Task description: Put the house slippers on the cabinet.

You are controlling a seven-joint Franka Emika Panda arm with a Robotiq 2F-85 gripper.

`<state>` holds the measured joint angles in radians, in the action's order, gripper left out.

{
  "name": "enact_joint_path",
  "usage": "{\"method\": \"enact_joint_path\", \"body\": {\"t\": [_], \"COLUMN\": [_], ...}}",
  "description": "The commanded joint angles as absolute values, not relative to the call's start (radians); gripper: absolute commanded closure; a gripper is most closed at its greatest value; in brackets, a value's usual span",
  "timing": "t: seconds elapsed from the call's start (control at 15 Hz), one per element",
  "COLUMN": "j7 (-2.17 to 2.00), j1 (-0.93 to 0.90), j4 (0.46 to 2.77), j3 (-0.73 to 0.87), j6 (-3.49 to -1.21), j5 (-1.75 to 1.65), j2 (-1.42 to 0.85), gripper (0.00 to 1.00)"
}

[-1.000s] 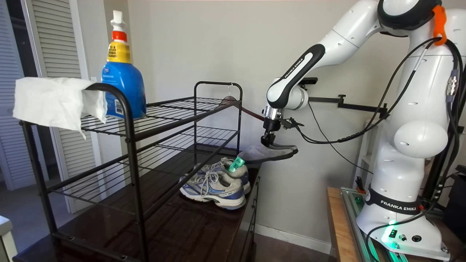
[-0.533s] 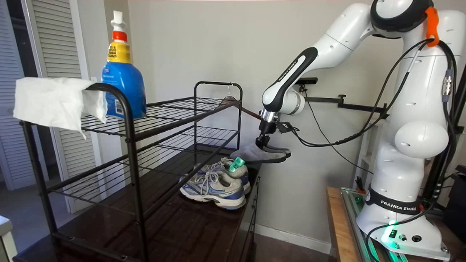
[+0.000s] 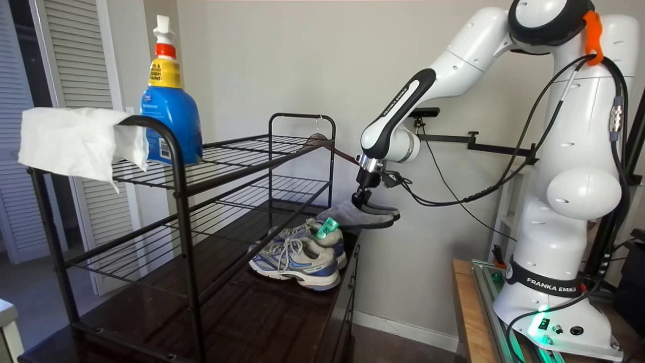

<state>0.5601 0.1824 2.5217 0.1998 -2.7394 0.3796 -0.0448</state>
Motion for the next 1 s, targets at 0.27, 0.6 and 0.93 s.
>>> {"method": "enact_joint_path", "body": {"t": [0.27, 0.6, 0.93], "j7": [0.624, 0.699, 0.767], "j1": [0.165, 0.176, 0.176], "j4": [2.508, 2.478, 2.437], "j3": [0.138, 0.088, 0.066], "j6": [-2.858, -2.92, -2.949], "j5": [0.55, 0.682, 0.751], "j2": [-0.094, -0.122, -0.156], "gripper": [0.97, 0.97, 0.97]}}
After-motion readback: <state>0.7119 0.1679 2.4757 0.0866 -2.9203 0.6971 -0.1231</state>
